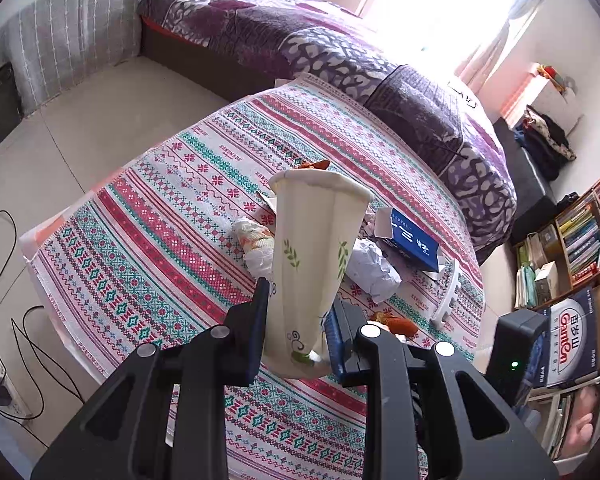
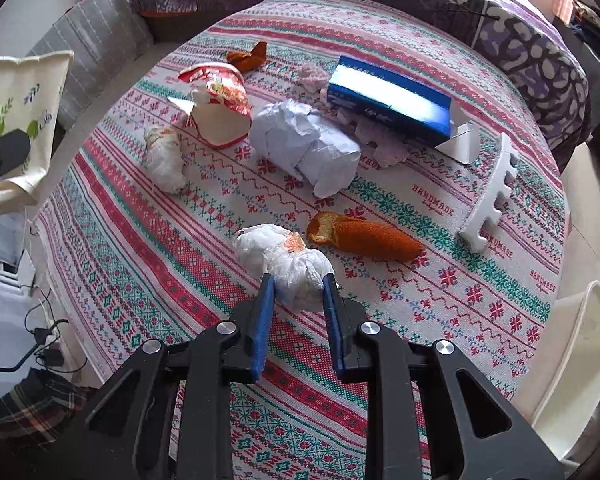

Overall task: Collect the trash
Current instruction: 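Grasp and lift the white plastic bundle with the right tool while the left holds the cup, then drop the white plastic bundle into the white bin by opening the right tool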

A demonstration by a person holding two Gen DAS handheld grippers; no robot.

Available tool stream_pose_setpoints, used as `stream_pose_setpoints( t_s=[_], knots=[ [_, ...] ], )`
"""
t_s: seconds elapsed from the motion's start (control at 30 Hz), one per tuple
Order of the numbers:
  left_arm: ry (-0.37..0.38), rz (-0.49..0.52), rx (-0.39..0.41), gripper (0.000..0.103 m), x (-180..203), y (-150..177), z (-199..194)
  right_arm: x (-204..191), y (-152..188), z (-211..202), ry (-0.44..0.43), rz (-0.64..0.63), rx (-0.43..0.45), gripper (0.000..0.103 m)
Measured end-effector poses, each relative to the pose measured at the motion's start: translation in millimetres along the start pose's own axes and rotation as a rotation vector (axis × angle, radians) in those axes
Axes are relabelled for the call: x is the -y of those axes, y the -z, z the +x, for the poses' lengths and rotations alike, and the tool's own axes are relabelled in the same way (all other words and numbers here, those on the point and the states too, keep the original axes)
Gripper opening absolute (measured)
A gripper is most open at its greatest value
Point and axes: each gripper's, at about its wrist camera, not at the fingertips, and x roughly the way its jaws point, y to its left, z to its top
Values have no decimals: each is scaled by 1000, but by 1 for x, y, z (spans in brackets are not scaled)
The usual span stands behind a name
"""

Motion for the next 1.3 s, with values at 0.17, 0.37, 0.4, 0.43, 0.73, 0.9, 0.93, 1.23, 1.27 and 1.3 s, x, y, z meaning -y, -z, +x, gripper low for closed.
stream_pose_setpoints(
  t_s=[0.17, 0.37, 0.4, 0.43, 0.73, 0.9, 0.93, 1.23, 1.27, 1.3],
  knots=[
    [-37, 42, 36, 27, 13, 2, 0, 17, -4, -28, 32, 70, 117, 24],
    [-90, 113, 90, 27, 33, 7, 0, 45, -8, -50, 93, 164, 225, 24],
    [-99, 128, 102, 27, 38, 8, -1, 49, -7, -53, 104, 178, 240, 24],
    [-106, 140, 113, 27, 42, 9, -1, 54, -7, -57, 117, 192, 255, 24],
    [-159, 251, 211, 27, 84, 20, -2, 93, 4, -81, 211, 284, 324, 24],
    [-145, 284, 219, 27, 104, 26, 4, 115, 12, -90, 242, 341, 329, 24],
    [-142, 291, 218, 27, 108, 27, 5, 122, 14, -92, 250, 357, 329, 24],
    [-110, 355, 210, 27, 149, 43, 15, 177, 33, -108, 297, 528, 316, 24],
    [-105, 363, 208, 27, 153, 45, 17, 184, 36, -110, 304, 546, 315, 24],
    [-100, 372, 206, 27, 158, 47, 18, 190, 39, -112, 313, 562, 313, 24]
  ],
)
